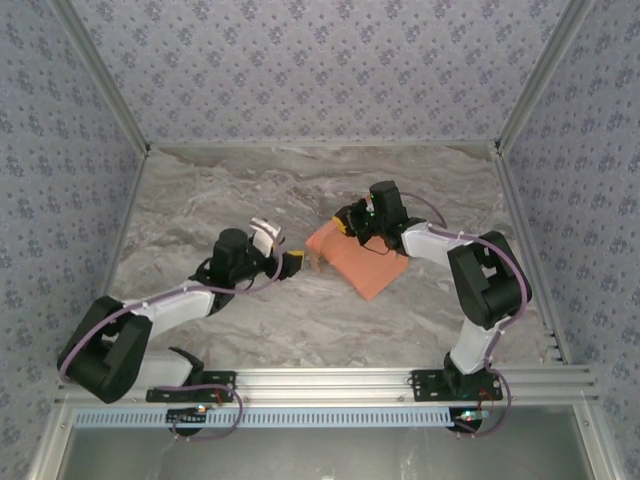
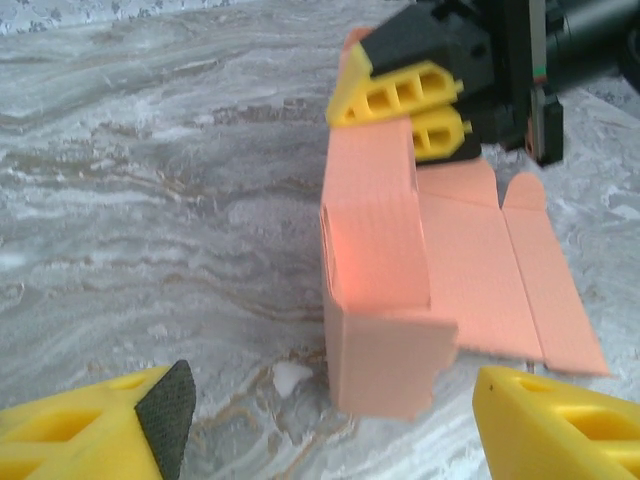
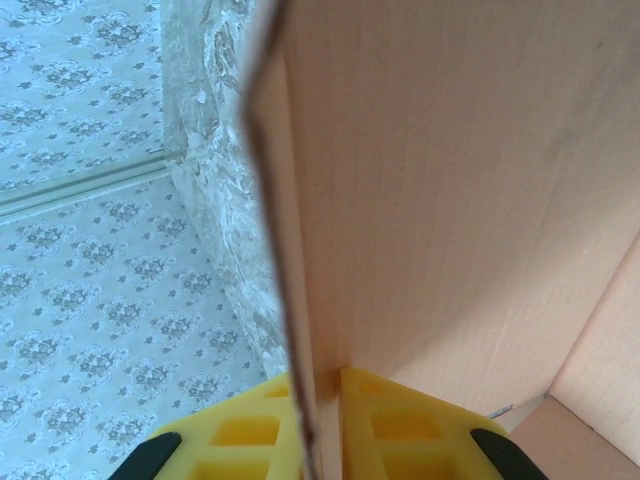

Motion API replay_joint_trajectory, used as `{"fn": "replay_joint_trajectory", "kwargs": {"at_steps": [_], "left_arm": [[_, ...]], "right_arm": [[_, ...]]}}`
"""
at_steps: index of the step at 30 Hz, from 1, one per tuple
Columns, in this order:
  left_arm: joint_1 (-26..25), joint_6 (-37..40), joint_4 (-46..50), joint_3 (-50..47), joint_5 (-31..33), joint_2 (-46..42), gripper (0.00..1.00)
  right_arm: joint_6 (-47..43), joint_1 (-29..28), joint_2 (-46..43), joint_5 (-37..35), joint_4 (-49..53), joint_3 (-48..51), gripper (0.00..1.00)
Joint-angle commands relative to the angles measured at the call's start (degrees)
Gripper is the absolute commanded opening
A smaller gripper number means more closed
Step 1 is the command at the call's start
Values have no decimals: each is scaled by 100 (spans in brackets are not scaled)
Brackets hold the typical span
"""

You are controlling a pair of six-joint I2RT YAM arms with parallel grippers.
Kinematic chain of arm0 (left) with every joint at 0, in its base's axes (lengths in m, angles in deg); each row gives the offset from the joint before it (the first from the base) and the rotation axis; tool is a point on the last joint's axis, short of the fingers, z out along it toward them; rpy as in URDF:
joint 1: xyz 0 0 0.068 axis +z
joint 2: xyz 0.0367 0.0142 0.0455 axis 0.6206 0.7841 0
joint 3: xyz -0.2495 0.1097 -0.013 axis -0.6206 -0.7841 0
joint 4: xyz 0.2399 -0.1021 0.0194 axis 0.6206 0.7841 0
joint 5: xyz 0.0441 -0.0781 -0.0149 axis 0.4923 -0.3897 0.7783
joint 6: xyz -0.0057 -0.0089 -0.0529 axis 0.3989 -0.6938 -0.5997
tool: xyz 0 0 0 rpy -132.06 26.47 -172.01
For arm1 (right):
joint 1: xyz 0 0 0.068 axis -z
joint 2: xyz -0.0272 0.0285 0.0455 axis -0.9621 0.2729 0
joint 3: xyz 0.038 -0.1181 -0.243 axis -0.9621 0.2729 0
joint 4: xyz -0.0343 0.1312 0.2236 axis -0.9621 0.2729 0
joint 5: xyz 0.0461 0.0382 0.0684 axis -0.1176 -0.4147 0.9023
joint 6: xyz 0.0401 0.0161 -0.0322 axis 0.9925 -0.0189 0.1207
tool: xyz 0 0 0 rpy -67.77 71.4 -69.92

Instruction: Fold the paper box

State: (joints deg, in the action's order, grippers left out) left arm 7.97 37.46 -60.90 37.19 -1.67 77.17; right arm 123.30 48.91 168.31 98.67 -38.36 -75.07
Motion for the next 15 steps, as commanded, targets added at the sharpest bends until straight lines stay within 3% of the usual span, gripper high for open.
{"fn": "replay_joint_trajectory", "kwargs": {"at_steps": [1, 7, 15], "left_arm": [[9, 64, -759, -397, -233, 79, 77], [-138, 562, -1809, -594, -189, 767, 75], [-472, 722, -2172, 48, 147, 1739, 68]], "right_arm": [[-172, 39, 233, 139, -21, 130, 13], [25, 25, 307, 274, -549, 367, 13], [211, 12, 312, 337, -891, 619, 14]]}}
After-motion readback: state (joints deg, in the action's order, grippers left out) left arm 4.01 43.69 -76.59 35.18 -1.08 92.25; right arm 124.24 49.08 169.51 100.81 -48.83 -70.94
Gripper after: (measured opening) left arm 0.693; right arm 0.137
